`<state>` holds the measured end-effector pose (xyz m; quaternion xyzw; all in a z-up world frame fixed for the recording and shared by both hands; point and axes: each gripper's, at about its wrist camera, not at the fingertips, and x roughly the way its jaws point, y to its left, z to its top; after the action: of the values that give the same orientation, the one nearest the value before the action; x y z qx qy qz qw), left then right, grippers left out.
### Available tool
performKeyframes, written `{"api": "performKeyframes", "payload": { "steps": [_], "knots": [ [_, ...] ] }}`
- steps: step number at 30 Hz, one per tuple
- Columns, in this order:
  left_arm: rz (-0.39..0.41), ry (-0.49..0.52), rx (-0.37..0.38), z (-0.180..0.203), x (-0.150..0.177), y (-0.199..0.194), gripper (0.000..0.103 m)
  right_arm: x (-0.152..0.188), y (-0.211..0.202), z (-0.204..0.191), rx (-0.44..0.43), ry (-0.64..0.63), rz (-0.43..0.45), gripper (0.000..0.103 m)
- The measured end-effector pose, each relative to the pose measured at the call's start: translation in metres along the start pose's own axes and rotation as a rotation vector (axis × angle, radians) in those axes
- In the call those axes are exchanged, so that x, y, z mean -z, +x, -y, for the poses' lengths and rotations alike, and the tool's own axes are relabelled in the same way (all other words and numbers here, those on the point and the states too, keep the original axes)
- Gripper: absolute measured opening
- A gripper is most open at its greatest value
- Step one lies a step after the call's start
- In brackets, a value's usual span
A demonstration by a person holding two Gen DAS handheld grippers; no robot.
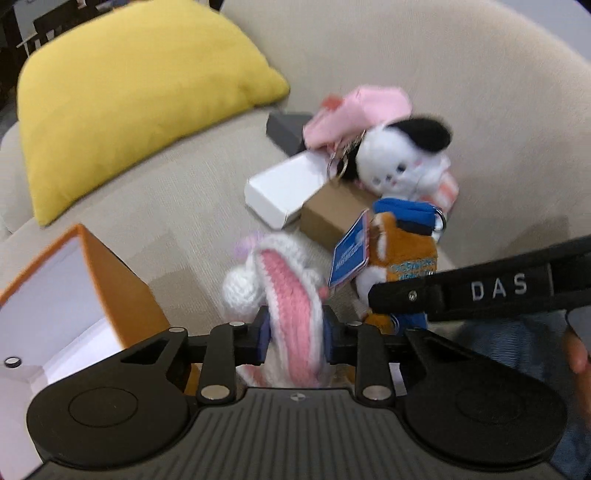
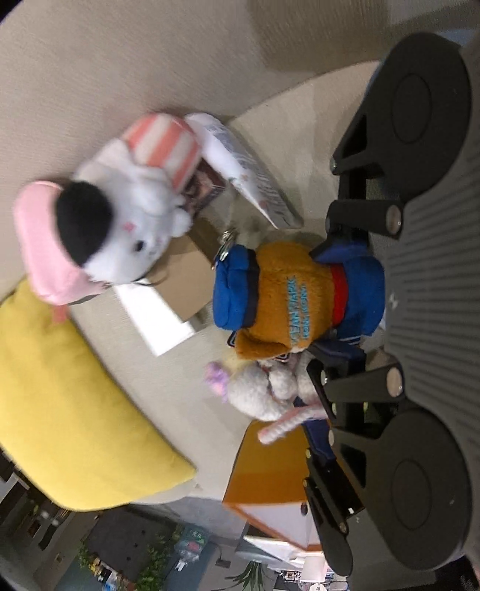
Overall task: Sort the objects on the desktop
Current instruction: 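Grasp the crocheted bunny with the left tool while the right tool grasps the bear keychain, then carry the bunny and bear keychain into the orange-rimmed box with both tools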
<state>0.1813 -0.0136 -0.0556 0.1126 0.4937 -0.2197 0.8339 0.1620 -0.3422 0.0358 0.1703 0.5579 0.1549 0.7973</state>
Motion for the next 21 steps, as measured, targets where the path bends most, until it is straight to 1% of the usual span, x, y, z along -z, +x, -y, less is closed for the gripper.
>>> {"api": "performKeyframes", "payload": {
  "steps": [2, 4, 5, 7, 10, 14, 16, 21],
  "knots": [
    [0.021, -0.019, 0.008, 0.000, -0.001, -0.015, 0.027, -0.001, -0.006, -0.001, -0.012, -0.009, 0.033, 0.045],
    [0.044, -0.043, 0.012, -0.002, 0.002, -0.032, 0.023, 0.002, -0.017, -0.002, -0.031, -0.025, 0.067, 0.045],
    [0.063, -0.051, 0.002, 0.000, 0.002, -0.036, 0.017, 0.004, -0.024, -0.004, -0.036, -0.036, 0.080, 0.045],
    [0.107, -0.062, -0.016, 0.001, 0.007, -0.051, 0.011, 0.006, -0.032, -0.008, -0.053, -0.058, 0.105, 0.045],
    [0.157, -0.080, -0.028, 0.000, 0.014, -0.074, 0.010, 0.013, -0.051, -0.014, -0.087, -0.076, 0.135, 0.045],
    [0.188, -0.100, -0.043, 0.000, 0.022, -0.093, 0.010, 0.020, -0.056, -0.022, -0.098, -0.089, 0.161, 0.045],
    [0.216, -0.110, -0.053, -0.001, 0.025, -0.105, 0.009, 0.023, -0.059, -0.023, -0.112, -0.084, 0.167, 0.045],
    [0.301, -0.143, -0.100, -0.008, 0.035, -0.143, 0.009, 0.036, -0.085, -0.036, -0.154, -0.123, 0.186, 0.045]
  ]
}}
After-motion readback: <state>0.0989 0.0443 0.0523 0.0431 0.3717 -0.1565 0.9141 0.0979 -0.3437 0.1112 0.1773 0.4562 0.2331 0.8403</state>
